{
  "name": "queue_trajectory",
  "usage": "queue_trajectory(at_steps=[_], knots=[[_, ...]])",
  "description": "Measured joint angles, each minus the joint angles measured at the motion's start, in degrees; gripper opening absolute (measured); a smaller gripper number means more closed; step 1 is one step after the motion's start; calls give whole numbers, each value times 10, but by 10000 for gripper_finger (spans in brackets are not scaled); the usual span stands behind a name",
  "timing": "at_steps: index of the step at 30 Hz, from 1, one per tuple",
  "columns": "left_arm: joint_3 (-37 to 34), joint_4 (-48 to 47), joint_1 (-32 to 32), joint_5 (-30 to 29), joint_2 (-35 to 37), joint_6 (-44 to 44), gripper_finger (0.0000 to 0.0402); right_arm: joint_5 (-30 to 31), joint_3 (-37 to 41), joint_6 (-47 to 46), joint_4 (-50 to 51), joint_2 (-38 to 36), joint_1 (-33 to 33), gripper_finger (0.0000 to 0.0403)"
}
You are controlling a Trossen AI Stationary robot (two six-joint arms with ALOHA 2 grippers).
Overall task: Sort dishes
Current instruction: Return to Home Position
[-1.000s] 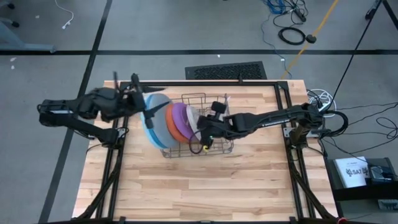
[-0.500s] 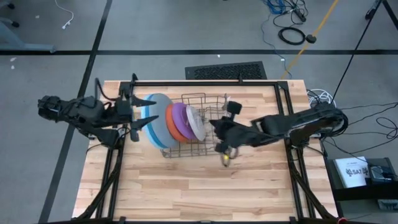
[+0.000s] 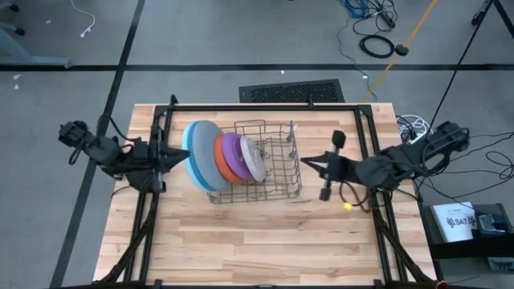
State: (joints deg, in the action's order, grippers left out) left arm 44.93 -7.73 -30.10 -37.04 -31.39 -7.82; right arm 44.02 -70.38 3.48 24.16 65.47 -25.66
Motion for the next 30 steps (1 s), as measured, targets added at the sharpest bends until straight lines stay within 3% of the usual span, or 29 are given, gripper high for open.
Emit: queue_trajectory(at_steps=[2,6,11,15,22,26,30], knots=[[-9,-9,-8,-1,16,1,9,-4,78,7,-61,-49,-10,0],[-32,-13,-19,-12,42,13,5,-14,242,21,-187,-147,-27,0],[-81,-6,-20,-12,62,30,2,-114,424,59,-360,-253,-30,0],[-125,17,-20,-12,78,31,2,-126,526,79,-445,-320,-29,0],[-210,75,-20,-14,109,43,2,-126,650,70,-509,-420,-25,0],[-267,168,-20,-14,147,1,2,-124,695,74,-523,-470,-24,0],[-323,228,-20,-15,196,-48,2,-123,696,60,-468,-508,-21,0]])
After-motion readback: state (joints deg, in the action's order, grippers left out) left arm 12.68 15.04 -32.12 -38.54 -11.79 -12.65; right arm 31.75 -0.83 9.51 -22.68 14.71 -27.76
